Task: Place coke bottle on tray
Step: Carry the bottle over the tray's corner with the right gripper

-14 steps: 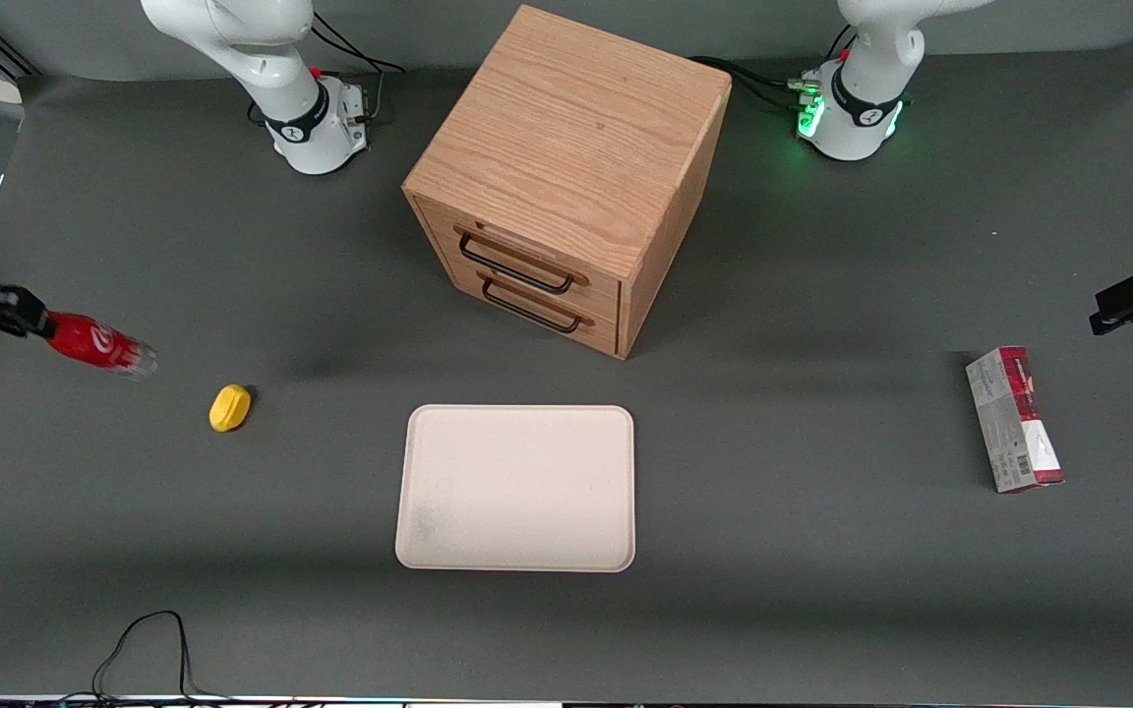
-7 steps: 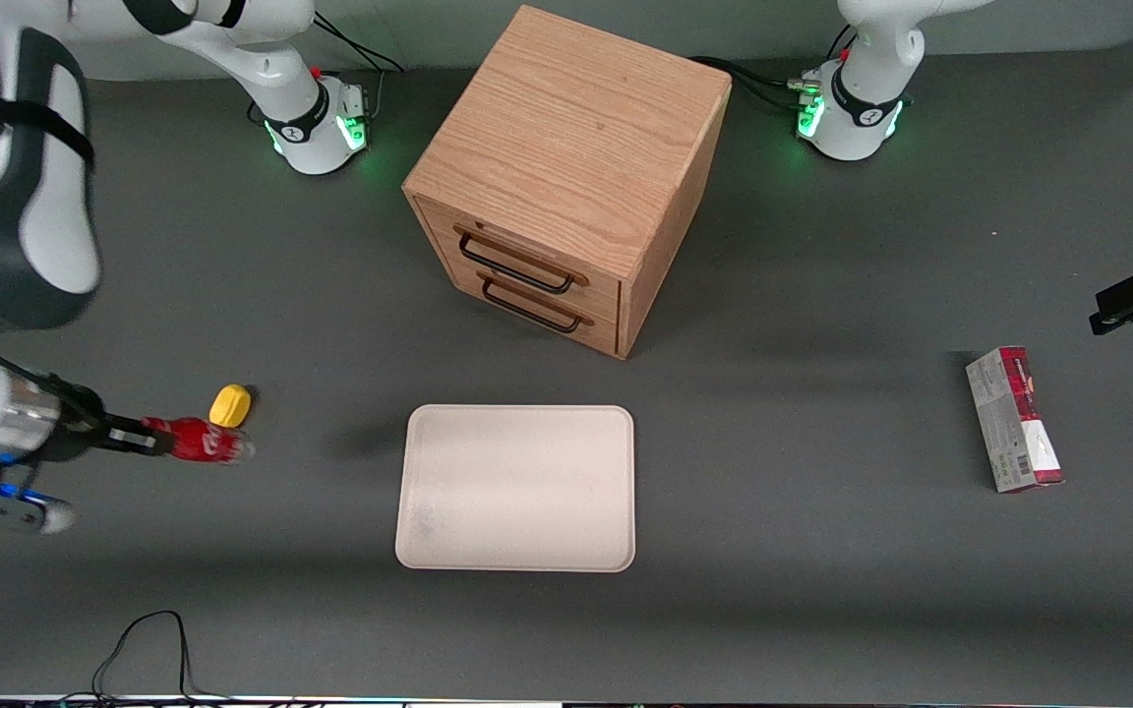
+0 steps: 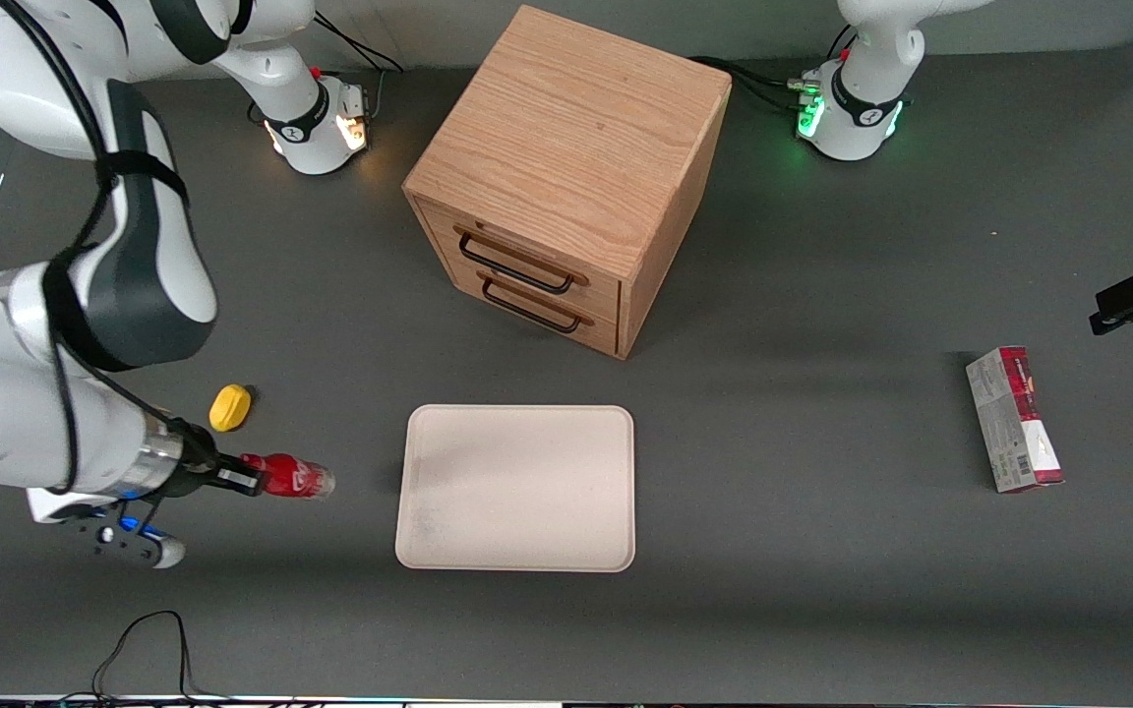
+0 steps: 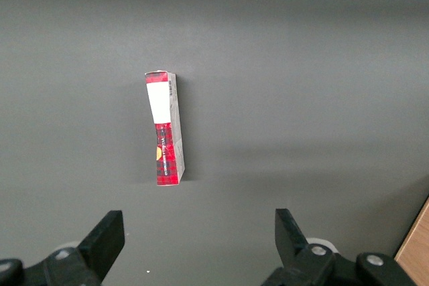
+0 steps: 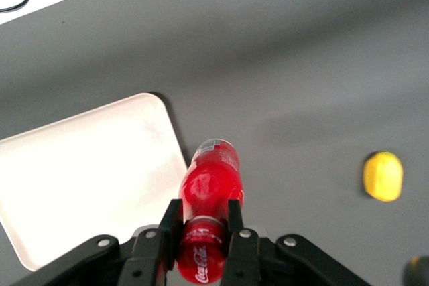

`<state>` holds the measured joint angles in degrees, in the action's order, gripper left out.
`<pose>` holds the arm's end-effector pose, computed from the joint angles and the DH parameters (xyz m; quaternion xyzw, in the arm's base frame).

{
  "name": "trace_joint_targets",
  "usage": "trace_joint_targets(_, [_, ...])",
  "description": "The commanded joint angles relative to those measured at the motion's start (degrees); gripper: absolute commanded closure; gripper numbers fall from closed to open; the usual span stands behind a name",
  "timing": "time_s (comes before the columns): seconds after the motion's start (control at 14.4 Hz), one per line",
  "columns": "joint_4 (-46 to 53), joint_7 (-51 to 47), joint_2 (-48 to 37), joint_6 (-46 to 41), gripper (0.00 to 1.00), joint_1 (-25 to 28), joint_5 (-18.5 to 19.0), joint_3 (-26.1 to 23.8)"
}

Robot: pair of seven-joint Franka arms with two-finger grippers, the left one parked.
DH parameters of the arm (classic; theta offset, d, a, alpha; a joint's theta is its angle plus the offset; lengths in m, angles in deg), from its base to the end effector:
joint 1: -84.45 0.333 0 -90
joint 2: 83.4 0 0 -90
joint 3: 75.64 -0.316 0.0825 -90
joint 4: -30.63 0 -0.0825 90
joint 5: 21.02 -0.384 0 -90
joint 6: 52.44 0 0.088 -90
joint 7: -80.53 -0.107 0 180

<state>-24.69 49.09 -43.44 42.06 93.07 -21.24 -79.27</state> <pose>0.7289 0.1421 0.4615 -0.9845 0.1739 0.0140 0.0184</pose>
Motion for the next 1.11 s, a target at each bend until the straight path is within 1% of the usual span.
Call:
trace_joint_targets(0.0, [3.1, -3.6, 2.7, 1.8, 1.0, 2.0, 0.4, 0.1])
trace_joint_targets(0.35, [3.1, -7.2, 5.7, 7.2, 1.0, 4.2, 0.5, 0.1])
trace_joint_targets(0.49, [3.1, -9.8, 7.5, 9.7, 1.0, 6.3, 0.6, 0.6])
trace_joint_targets(0.69, [3.2, -10.3, 9.3, 11.8, 1.0, 7.7, 1.8, 0.7])
trace_joint_targets(0.9, [3.1, -10.4, 10.4, 12.5, 1.0, 8.7, 2.0, 0.9])
trace_joint_targets(1.04, [3.1, -10.4, 10.5, 12.9, 1.0, 8.8, 3.7, 0.7])
